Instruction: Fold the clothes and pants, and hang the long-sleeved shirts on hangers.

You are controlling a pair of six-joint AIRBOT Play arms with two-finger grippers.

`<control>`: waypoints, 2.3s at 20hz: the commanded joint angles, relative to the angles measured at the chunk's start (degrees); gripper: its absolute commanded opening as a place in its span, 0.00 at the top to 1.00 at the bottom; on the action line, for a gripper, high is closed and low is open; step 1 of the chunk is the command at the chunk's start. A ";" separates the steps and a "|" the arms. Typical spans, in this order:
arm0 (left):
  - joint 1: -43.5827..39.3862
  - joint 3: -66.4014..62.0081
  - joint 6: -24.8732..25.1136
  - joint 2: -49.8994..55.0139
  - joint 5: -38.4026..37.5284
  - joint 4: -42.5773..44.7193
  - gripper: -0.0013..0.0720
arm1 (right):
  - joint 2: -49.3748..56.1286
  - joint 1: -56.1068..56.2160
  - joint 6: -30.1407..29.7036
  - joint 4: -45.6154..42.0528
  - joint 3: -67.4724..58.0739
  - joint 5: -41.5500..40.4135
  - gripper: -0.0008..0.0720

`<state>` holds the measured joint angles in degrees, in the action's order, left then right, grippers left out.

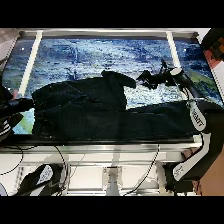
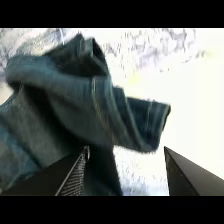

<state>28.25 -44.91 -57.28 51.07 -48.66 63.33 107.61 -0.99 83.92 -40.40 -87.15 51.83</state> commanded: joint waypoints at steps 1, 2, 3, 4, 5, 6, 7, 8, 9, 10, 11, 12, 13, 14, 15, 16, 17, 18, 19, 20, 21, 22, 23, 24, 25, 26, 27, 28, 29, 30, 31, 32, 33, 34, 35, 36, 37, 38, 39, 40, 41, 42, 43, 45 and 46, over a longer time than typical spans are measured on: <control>0.00 0.00 -0.09 -0.04 0.02 -0.20 0.96 | 3.72 1.05 -0.35 -0.35 -3.82 -1.95 0.25; 0.00 0.00 -0.09 -0.04 0.02 -0.63 0.96 | 4.35 1.11 -0.04 -0.15 -4.35 -1.55 0.25; -0.02 0.00 -0.09 -0.04 0.02 -1.05 0.96 | 4.76 1.40 -0.04 0.04 -4.39 -1.25 0.25; 0.00 0.00 -0.09 -0.04 0.04 -1.03 0.96 | 5.20 1.90 -0.04 0.09 -4.39 -0.61 0.25; 0.00 0.00 -0.09 0.00 0.09 -0.98 0.96 | 5.53 2.54 -0.07 0.04 -4.39 0.22 0.25; 0.00 0.00 -0.13 0.00 0.70 -0.81 0.96 | 5.75 3.08 -0.09 0.04 -4.39 0.79 0.25; 0.00 0.00 -0.13 0.02 2.08 -0.83 0.96 | 5.79 3.52 -0.09 0.04 -4.39 0.92 0.26; 0.02 0.00 -0.13 0.00 3.30 -0.81 0.95 | 5.77 3.76 -0.09 0.35 -4.42 1.09 0.44; 0.02 0.00 -0.15 0.00 3.96 -0.81 0.95 | 5.75 3.76 -0.07 0.85 -4.42 1.46 0.63; 0.07 0.00 -0.15 0.02 4.07 -0.81 0.94 | 5.73 3.76 -0.07 1.55 -4.42 2.25 0.79; 0.07 0.00 -0.15 0.00 4.07 -0.81 0.94 | 5.70 3.74 -0.07 1.86 -4.42 3.26 0.95; 0.07 0.00 -0.15 0.02 4.09 -0.81 0.94 | 5.57 3.72 -0.07 2.56 -4.42 4.94 0.97; 0.07 0.00 -0.15 0.02 4.15 -0.81 0.94 | 5.11 3.72 -0.15 3.61 -4.42 6.82 0.97; 0.07 0.00 -0.15 0.02 4.15 -0.81 0.94 | 4.22 3.72 -0.70 4.55 -4.48 7.93 0.97; 0.04 0.00 -0.17 0.00 4.15 -0.81 0.94 | 2.91 3.69 -0.70 4.79 -5.14 8.61 0.97; 0.04 0.00 -0.37 0.02 4.15 -0.85 0.94 | 1.18 3.41 -0.37 4.83 -6.91 8.63 0.97; 0.04 0.00 -0.37 0.02 4.15 -0.85 0.94 | -0.59 2.95 1.90 4.79 -9.60 8.63 0.97; 0.04 0.00 -0.37 0.02 4.15 -0.85 0.94 | -2.05 2.32 4.22 4.70 -12.66 8.94 0.97; 0.04 0.00 -0.37 0.00 4.13 -0.87 0.94 | -3.54 1.49 6.25 4.04 -16.06 9.16 0.97; 0.04 0.00 -0.37 0.00 4.13 -0.87 0.94 | -5.05 0.44 9.14 2.27 -19.82 9.31 0.97; 0.04 0.00 -0.37 0.00 4.13 -0.87 0.94 | -6.40 -0.76 12.13 -0.09 -23.15 9.75 0.97; 0.02 0.00 -0.37 0.00 4.13 -0.87 0.94 | -7.52 -2.03 14.10 -2.91 -26.03 10.84 0.97; 0.02 0.00 -0.37 0.00 4.13 -0.92 0.94 | -8.63 -3.54 16.57 -6.86 -28.63 12.98 0.97; 0.02 0.00 -0.37 0.00 4.13 -1.05 0.94 | -9.77 -4.98 18.80 -10.67 -30.14 15.50 0.97; 0.02 0.00 -0.37 0.00 4.11 -1.05 0.94 | -11.19 -6.62 20.46 -14.91 -30.40 18.29 0.97; 0.02 0.00 -0.37 0.00 4.13 -1.05 0.94 | -12.24 -8.13 21.92 -19.43 -30.38 21.94 0.97; 0.02 0.00 -0.37 0.00 4.11 -1.05 0.94 | -12.90 -9.81 22.82 -25.24 -30.38 26.51 0.97; 0.00 0.00 -0.37 0.00 4.11 -1.05 0.94 | -13.22 -11.37 23.47 -30.86 -30.08 30.53 0.97; 0.02 0.00 -0.37 0.00 4.11 -1.05 0.94 | -13.33 -13.11 23.45 -36.72 -29.46 33.70 0.97; 0.02 0.00 -0.39 0.00 4.09 -1.05 0.94 | -13.31 -14.73 23.43 -41.81 -28.68 35.36 0.97; 0.00 0.00 -0.39 0.00 4.07 -1.05 0.94 | -13.27 -16.59 23.39 -45.86 -27.54 35.65 0.97; 0.02 0.00 -0.39 0.00 4.07 -1.05 0.94 | -12.98 -18.69 23.08 -47.63 -26.45 35.41 0.97; 0.02 0.00 -0.76 0.00 4.04 -1.05 0.94 | -12.41 -20.65 22.01 -47.98 -25.70 35.19 0.97; 0.00 0.00 -1.95 0.00 4.02 -1.05 0.94 | -11.39 -22.67 21.90 -47.84 -25.22 35.23 0.97; 0.00 0.00 -3.02 0.00 4.04 -1.05 0.94 | -10.23 -24.37 21.88 -47.01 -25.16 35.19 0.97; 0.02 0.00 -3.82 0.00 4.02 -1.05 0.94 | -9.25 -25.44 21.86 -45.20 -25.16 34.18 0.97; 0.02 0.00 -4.09 0.00 4.02 -1.05 0.94 | -8.55 -26.01 21.53 -42.40 -25.16 32.06 0.97; 0.02 0.00 -4.07 0.00 4.02 -1.05 0.94 | -8.04 -26.16 21.27 -38.86 -25.18 28.44 0.97; 0.02 0.00 -4.07 0.00 4.02 -1.03 0.94 | -7.78 -26.05 20.48 -35.32 -25.18 24.33 0.97; 0.02 0.00 -4.07 0.00 3.89 -1.05 0.94 | -7.52 -25.75 20.31 -31.65 -25.22 19.69 0.97; 0.00 0.00 -4.07 0.00 3.63 -1.05 0.94 | -7.32 -25.31 20.37 -29.14 -25.22 15.87 0.97; 0.02 0.02 -4.09 0.00 3.41 -1.03 0.94 | -7.15 -24.90 20.39 -26.77 -25.22 12.39 0.97; 0.02 0.02 -4.07 0.00 3.43 -1.03 0.94 | -7.08 -24.57 20.28 -24.74 -25.22 9.99 0.97; 0.02 0.02 -4.07 0.00 3.43 -1.03 0.94 | -7.08 -23.65 18.82 -22.32 -25.22 6.99 0.97; 0.02 0.02 -4.07 0.00 3.43 -1.03 0.94 | -7.06 -23.43 18.34 -22.75 -25.22 6.67 0.97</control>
<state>28.25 -44.91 -61.17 51.07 -45.06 62.28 100.27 -25.15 103.77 -67.68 -112.40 64.95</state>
